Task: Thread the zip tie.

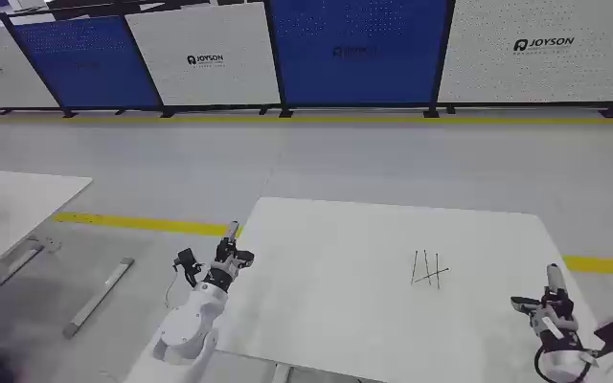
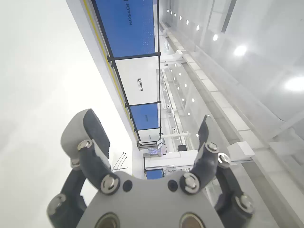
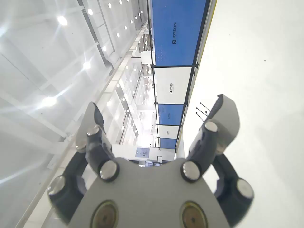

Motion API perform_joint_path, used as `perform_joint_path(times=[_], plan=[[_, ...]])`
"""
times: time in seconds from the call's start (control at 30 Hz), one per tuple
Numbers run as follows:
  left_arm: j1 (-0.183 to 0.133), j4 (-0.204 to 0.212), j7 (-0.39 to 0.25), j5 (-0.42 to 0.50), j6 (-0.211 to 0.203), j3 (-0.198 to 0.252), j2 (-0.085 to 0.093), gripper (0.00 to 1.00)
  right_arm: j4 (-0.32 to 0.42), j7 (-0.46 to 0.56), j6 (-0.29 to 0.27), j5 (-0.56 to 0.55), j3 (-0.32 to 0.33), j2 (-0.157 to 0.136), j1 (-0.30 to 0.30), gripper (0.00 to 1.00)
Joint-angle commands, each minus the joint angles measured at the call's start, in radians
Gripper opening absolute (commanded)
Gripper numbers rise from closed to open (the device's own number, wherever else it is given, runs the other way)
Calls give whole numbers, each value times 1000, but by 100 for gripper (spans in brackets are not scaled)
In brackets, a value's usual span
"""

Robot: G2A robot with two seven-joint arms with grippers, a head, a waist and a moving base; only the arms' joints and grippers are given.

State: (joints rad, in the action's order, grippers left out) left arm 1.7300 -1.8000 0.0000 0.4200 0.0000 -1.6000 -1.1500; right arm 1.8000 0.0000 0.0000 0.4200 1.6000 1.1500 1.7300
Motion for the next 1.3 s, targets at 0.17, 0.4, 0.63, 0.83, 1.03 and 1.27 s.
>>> perform_joint_path(times=[0.17, 0.4, 0.63, 0.83, 1.03, 1.27], plan=[[0, 0, 0, 0, 0, 0, 0, 78, 0, 0, 0, 0, 0, 0, 0, 78], [0, 0, 0, 0, 0, 0, 0, 100, 69, 274, 124, -79, 50, -22, -66, 100], [0, 0, 0, 0, 0, 0, 0, 100, 32, 544, 340, -210, 58, -52, -225, 100], [0, 0, 0, 0, 0, 0, 0, 100, -91, 707, 340, -274, 11, -67, -328, 100], [0, 0, 0, 0, 0, 0, 0, 100, -91, 707, 340, -274, 11, -67, -328, 100], [0, 0, 0, 0, 0, 0, 0, 100, -91, 707, 340, -274, 11, -67, -328, 100]])
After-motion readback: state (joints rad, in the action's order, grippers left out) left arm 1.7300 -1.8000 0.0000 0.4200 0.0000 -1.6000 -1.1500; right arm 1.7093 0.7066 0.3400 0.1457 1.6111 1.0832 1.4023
